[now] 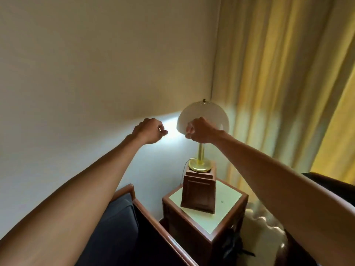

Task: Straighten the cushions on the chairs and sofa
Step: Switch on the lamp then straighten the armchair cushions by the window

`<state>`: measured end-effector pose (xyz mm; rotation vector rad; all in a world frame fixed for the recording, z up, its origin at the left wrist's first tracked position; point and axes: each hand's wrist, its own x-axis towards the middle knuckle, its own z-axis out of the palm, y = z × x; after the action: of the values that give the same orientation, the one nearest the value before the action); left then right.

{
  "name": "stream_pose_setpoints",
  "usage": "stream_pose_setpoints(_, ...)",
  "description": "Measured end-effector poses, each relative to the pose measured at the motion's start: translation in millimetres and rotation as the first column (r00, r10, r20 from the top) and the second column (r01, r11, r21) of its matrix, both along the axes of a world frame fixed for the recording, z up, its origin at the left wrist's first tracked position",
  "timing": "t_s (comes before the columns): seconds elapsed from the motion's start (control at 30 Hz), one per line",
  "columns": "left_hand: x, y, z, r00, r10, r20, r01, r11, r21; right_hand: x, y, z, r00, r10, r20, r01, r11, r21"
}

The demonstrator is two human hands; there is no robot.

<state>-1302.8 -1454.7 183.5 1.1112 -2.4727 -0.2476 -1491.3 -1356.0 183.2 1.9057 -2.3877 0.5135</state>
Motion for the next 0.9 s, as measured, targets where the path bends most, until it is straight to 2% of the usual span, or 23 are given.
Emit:
stream_pose_setpoints(0.13,-122,60,1,0.981,-0.189,0.048,0.189,0.982,-0.003,-104,97,3,0.980,-0.195,-0.033,0.196,0.981,0.019)
stream_pose_setpoints(0.27,-256,131,-11,0.927,-0.372,0.052,0.371,0.928,0.016,-219,201,-8,0.919,-0.387,-0.074,0.393,0.916,0.081)
stream_pose_setpoints(0.47,-424,236,-28,0.842,-0.538,0.024,0.536,0.842,0.061,-356,331,-26,0.823,-0.557,-0.111,0.568,0.813,0.131)
stream_pose_setpoints(0.73,-555,258,-52,0.831,-0.554,0.055,0.548,0.831,0.091,-472,353,-64,0.832,-0.555,-0.020,0.552,0.823,0.131)
stream_pose_setpoints(0.9,-614,233,-110,0.860,-0.508,0.051,0.498,0.856,0.138,-540,321,-119,0.844,-0.535,0.051,0.518,0.835,0.183)
